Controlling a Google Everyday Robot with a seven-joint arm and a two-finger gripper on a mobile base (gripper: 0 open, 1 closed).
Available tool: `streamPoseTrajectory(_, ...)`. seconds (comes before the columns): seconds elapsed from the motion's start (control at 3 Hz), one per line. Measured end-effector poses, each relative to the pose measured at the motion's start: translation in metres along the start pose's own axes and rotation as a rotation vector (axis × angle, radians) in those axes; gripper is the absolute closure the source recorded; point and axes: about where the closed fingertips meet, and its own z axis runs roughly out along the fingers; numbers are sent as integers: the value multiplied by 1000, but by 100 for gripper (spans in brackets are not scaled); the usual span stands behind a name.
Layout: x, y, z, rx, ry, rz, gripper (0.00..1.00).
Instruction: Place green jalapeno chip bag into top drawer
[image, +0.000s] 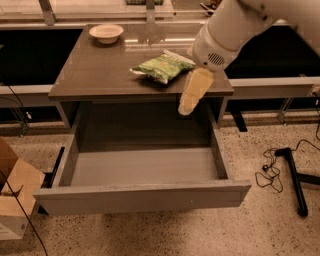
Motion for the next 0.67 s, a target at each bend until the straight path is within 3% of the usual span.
streamPoseTrajectory(0.33, -8, -17, 30, 43, -24, 34, 0)
streamPoseTrajectory(0.67, -19, -51, 57, 127, -56, 69, 0)
